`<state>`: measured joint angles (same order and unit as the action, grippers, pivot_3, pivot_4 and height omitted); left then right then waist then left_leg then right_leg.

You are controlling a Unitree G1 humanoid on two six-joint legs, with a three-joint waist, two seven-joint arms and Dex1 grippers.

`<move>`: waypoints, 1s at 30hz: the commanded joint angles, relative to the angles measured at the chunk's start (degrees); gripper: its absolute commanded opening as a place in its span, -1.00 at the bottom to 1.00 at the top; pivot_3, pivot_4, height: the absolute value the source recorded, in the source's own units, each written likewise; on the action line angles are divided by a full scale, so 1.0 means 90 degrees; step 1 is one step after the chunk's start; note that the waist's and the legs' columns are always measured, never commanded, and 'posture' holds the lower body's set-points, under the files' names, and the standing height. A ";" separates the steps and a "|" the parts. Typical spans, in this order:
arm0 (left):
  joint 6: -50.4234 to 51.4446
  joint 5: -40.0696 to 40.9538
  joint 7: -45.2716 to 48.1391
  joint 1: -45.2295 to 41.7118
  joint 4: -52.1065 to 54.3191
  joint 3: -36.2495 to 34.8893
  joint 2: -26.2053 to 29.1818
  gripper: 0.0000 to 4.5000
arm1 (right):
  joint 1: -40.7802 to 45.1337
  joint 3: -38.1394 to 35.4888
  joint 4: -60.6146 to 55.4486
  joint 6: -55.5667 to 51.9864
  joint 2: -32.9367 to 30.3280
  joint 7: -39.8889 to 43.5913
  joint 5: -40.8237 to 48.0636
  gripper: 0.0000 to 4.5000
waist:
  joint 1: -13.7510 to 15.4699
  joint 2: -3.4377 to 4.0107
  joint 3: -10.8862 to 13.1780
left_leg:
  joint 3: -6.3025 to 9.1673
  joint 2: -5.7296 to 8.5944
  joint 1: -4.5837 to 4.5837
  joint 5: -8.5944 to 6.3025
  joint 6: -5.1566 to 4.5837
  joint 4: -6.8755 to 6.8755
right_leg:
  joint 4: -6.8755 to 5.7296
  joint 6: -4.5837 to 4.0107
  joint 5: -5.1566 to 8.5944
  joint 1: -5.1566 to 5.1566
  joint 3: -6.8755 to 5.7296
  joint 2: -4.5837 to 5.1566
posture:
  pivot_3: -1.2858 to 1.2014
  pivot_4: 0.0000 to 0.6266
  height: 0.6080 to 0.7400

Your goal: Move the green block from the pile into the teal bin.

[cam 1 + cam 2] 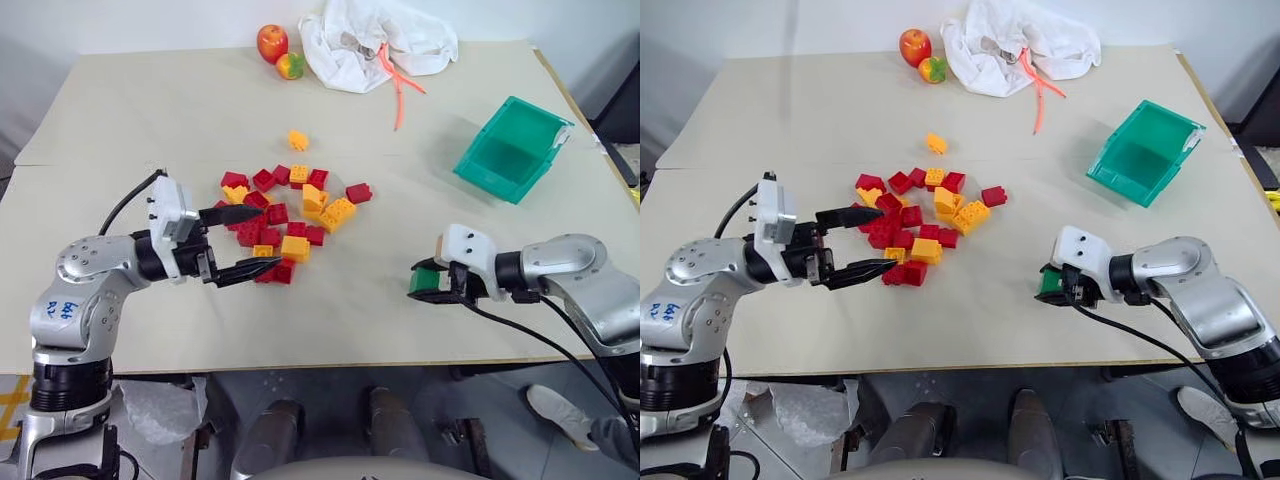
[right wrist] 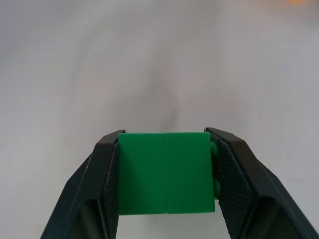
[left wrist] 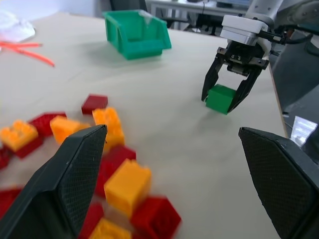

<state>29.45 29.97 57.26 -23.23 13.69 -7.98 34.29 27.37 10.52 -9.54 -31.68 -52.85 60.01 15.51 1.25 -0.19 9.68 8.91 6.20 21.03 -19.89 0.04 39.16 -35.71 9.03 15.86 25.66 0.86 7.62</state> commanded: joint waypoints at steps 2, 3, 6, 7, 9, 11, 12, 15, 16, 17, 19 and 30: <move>-0.0256 -0.0465 -0.0499 -0.0502 -0.0390 0.0477 -0.0267 1.00 | 0.1075 -0.0325 0.1056 0.0577 0.0266 -0.0757 -0.0690 -0.06 | -0.0018 0.0001 0.0000 | -0.0009 -0.0002 0.0000 0.0001 0.0000 0.0001 | 0.0002 0.0001 -0.0006 0.0002 -0.0001 -0.0001 | 0.03 -0.52 1.00; -0.0341 -0.0564 -0.0568 -0.0562 -0.0472 0.0539 -0.0307 1.00 | 0.1242 -0.0289 0.1274 0.0657 0.0318 -0.0860 -0.0827 -0.06 | -0.0032 0.0001 0.0000 | -0.0008 -0.0004 -0.0003 0.0001 0.0000 0.0000 | 0.0000 0.0000 -0.0006 0.0002 -0.0001 -0.0003 | 0.03 -0.52 1.00; -0.0717 -0.0931 -0.1001 -0.0908 -0.0943 0.0752 -0.0656 1.00 | 0.2255 -0.0093 0.2753 0.1420 0.0691 -0.1515 -0.1526 -0.06 | -0.0061 0.0000 0.0000 | -0.0007 -0.0005 -0.0001 0.0000 0.0000 -0.0005 | 0.0002 -0.0001 -0.0007 0.0004 -0.0004 -0.0004 | 0.03 -0.52 1.00; -0.0812 -0.0999 -0.1091 -0.0994 -0.1065 0.0788 -0.0753 1.00 | 0.2543 -0.0057 0.3200 0.1664 0.0830 -0.1695 -0.1700 -0.06 | -0.0080 0.0000 0.0000 | -0.0009 -0.0001 0.0004 0.0001 -0.0001 -0.0005 | 0.0009 0.0001 -0.0008 0.0005 -0.0003 -0.0001 | 0.03 -0.52 1.00; -0.0946 -0.1120 -0.1183 -0.1161 -0.1295 0.0838 -0.0861 1.00 | 0.3146 0.0088 0.4146 0.1915 0.1111 -0.2175 -0.2151 -0.06 | -0.0150 0.0000 0.0000 | -0.0011 0.0000 0.0005 0.0002 -0.0002 -0.0003 | 0.0008 0.0003 -0.0012 0.0004 -0.0003 0.0001 | 0.03 -0.52 1.00; -0.1116 -0.1183 -0.1165 -0.1281 -0.1458 0.0839 -0.0886 1.00 | 0.3796 0.0273 0.5332 0.2349 0.1370 -0.2835 -0.2679 -0.06 | -0.0186 0.0001 0.0000 | -0.0009 -0.0004 0.0006 0.0002 -0.0002 -0.0007 | -0.0002 0.0003 -0.0012 0.0006 -0.0006 -0.0003 | 0.03 -0.52 1.00; -0.1177 -0.1173 -0.1151 -0.1317 -0.1496 0.0808 -0.0884 1.00 | 0.4107 0.0368 0.5901 0.2561 0.1481 -0.3151 -0.2907 -0.06 | -0.0209 0.0001 0.0000 | -0.0008 -0.0004 0.0008 0.0002 -0.0002 -0.0011 | -0.0005 0.0003 -0.0013 0.0010 -0.0005 -0.0003 | 0.03 -0.52 1.00; -0.1259 -0.1166 -0.1116 -0.1320 -0.1525 0.0761 -0.0808 1.00 | 0.4643 0.0371 0.6896 0.3015 0.1674 -0.3536 -0.3139 -0.06 | -0.0305 0.0001 0.0000 | -0.0008 -0.0002 0.0015 0.0002 -0.0002 -0.0018 | -0.0005 0.0002 -0.0013 0.0020 -0.0004 0.0000 | 0.03 -0.52 1.00; -0.1280 -0.1184 -0.1123 -0.1293 -0.1512 0.0743 -0.0763 1.00 | 0.4735 0.0325 0.7064 0.3119 0.1690 -0.3554 -0.3148 -0.06 | -0.0322 0.0001 0.0000 | -0.0007 -0.0002 0.0019 0.0002 -0.0003 -0.0021 | -0.0001 0.0003 -0.0012 0.0022 -0.0005 0.0000 | 0.03 -0.52 1.00; -0.1297 -0.1193 -0.1132 -0.1275 -0.1504 0.0732 -0.0732 1.00 | 0.4805 0.0295 0.7200 0.3207 0.1703 -0.3568 -0.3164 -0.06 | -0.0336 0.0001 0.0000 | -0.0007 -0.0001 0.0020 0.0001 -0.0003 -0.0021 | 0.0000 0.0002 -0.0012 0.0023 -0.0005 0.0000 | 0.03 -0.52 1.00; -0.1275 -0.1150 -0.1168 -0.1202 -0.1462 0.0636 -0.0643 1.00 | 0.4875 0.0203 0.7326 0.3299 0.1650 -0.3482 -0.3124 -0.06 | -0.0346 0.0001 0.0000 | -0.0008 -0.0001 0.0021 0.0001 -0.0004 -0.0022 | 0.0000 0.0003 -0.0012 0.0027 -0.0005 0.0000 | 0.03 -0.52 1.00; -0.1265 -0.1091 -0.1237 -0.0934 -0.1348 0.0464 -0.0487 1.00 | 0.4968 -0.0097 0.8086 0.3792 0.1569 -0.3716 -0.3108 0.79 | -0.0358 0.0003 0.0000 | -0.0011 -0.0001 0.0021 0.0001 -0.0004 -0.0019 | -0.0008 0.0003 -0.0012 0.0030 -0.0001 -0.0001 | 0.03 -0.52 1.00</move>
<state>18.74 19.55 45.99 -32.03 -0.69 -2.00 28.99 70.74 11.70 63.75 0.79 -38.33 26.49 -13.36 -1.97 -0.16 9.69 8.81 6.19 21.21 -19.89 0.01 38.98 -35.79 9.06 15.75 25.94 0.86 7.61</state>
